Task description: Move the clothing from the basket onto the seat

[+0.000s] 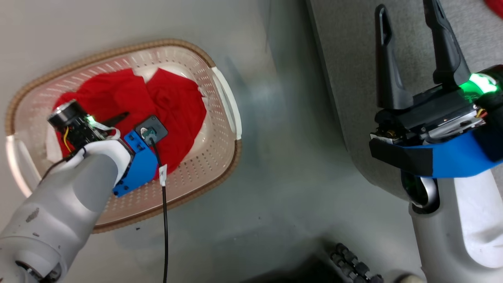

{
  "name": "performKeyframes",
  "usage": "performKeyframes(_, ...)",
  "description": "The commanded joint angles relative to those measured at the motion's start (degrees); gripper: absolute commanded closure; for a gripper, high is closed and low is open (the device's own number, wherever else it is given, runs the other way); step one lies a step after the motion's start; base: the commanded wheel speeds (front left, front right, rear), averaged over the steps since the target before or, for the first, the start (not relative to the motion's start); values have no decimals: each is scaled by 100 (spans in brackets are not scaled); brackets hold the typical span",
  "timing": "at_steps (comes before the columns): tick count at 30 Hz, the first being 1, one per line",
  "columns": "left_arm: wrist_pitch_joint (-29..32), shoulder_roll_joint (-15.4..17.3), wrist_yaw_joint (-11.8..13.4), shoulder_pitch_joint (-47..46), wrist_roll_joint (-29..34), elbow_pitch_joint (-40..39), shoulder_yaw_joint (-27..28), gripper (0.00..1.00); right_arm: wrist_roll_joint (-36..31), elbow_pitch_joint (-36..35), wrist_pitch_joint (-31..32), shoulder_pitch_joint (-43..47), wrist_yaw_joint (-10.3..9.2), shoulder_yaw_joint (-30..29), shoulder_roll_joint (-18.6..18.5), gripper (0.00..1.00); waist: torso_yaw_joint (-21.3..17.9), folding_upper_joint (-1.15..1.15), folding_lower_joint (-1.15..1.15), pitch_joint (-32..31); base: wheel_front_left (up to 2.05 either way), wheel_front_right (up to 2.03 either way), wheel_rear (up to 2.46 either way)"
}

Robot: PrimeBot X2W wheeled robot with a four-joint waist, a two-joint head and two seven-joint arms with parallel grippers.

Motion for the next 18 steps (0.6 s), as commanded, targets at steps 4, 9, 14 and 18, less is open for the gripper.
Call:
performKeyframes(4, 196, 67, -5, -278, 181, 150, -94, 0, 33, -222, -1, -85, 1, -3, 16, 0, -152, 0, -1, 475, 0, 0, 0)
performKeyframes(9, 365, 107, -5, -480, 407, 331, -135, 0, 37, -480, -1, -2, 1, -14, 16, 0, -189, 0, -1, 759, 0, 0, 0)
performKeyframes(14, 501, 157, -5, -678, 472, 486, -142, 0, -32, -727, -1, 99, 1, -48, 15, 0, -191, 0, -1, 998, 0, 0, 0)
performKeyframes(18, 731, 78, 34, -733, 487, 574, -136, 0, -52, -864, -1, 177, 1, -66, 16, 0, -173, 0, -1, 1089, 0, 0, 0)
